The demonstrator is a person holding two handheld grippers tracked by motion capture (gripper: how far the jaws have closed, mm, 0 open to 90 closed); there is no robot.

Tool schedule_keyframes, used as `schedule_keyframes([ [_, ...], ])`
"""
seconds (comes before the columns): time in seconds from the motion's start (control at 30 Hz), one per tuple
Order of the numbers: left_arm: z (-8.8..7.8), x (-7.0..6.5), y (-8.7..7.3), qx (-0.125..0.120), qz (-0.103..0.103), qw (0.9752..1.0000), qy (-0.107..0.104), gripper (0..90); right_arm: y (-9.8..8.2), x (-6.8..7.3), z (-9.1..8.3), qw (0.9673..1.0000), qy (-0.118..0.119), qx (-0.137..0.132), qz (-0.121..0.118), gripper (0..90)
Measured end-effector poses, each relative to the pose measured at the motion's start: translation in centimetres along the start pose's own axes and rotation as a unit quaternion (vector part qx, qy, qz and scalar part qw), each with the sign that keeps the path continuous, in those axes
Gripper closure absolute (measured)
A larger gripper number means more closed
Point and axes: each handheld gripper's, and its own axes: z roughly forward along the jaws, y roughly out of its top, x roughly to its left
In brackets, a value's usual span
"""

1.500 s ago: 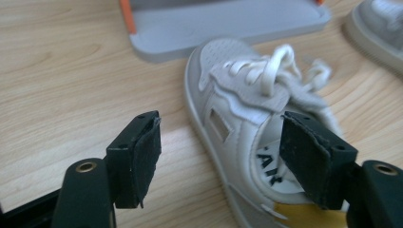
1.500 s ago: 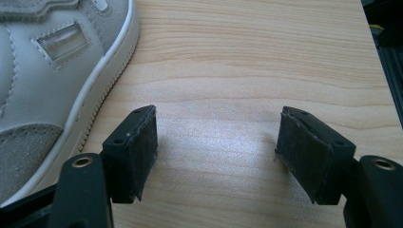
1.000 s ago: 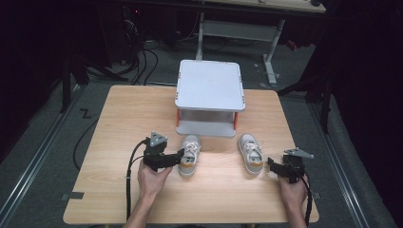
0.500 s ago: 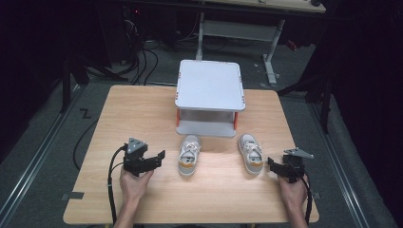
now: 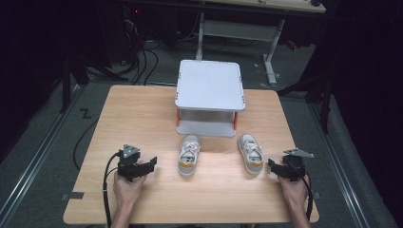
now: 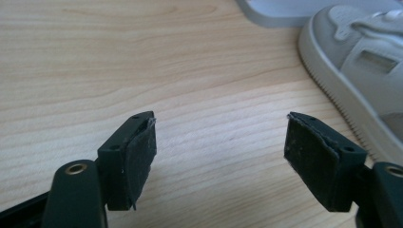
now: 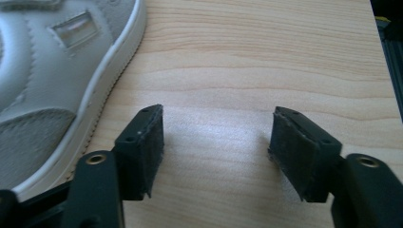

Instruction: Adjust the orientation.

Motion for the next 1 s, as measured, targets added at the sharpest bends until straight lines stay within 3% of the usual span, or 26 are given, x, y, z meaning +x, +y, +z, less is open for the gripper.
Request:
schedule_keyframes([
  [0.1,0.3,0.4,-0.4,0.009,-0.002,0.9999,0.010,26.6,-0.2,0.2,-0.6,0.9999,0.007,-0.013,0.003,44.5],
  [0.17,0.5,0.5,-0.7,0.012,-0.004,0.9998,0.015,26.9,-0.2,0.3,-1.7,0.9987,0.032,-0.038,0.005,49.1],
  [0.27,0.6,0.3,-0.8,0.009,0.004,0.9997,0.021,27.0,0.0,0.7,-3.0,0.9971,0.046,-0.061,0.005,49.5],
  [0.37,0.6,0.1,-0.8,0.010,0.012,0.9995,0.028,27.3,0.3,1.2,-3.9,0.9955,0.053,-0.078,-0.007,50.4],
  [0.53,0.7,-0.3,-0.8,0.016,0.029,0.9986,0.042,27.5,1.9,2.7,-5.1,0.9917,0.087,-0.088,-0.036,55.3],
  [0.63,0.9,-0.6,-0.8,0.022,0.043,0.9974,0.054,27.2,3.2,3.7,-4.8,0.9905,0.099,-0.077,-0.056,58.3],
  [0.73,0.9,-0.7,-0.7,0.023,0.045,0.9971,0.056,27.2,4.4,4.4,-4.0,0.9900,0.106,-0.062,-0.069,60.6],
  [0.9,0.8,-0.5,-0.8,0.019,0.036,0.9979,0.050,27.3,5.4,5.1,-1.6,0.9930,0.074,-0.003,-0.091,64.9],
  [1.0,0.8,-0.5,-0.8,0.019,0.037,0.9979,0.050,27.4,5.2,5.2,-1.3,0.9929,0.069,0.003,-0.097,67.1],
])
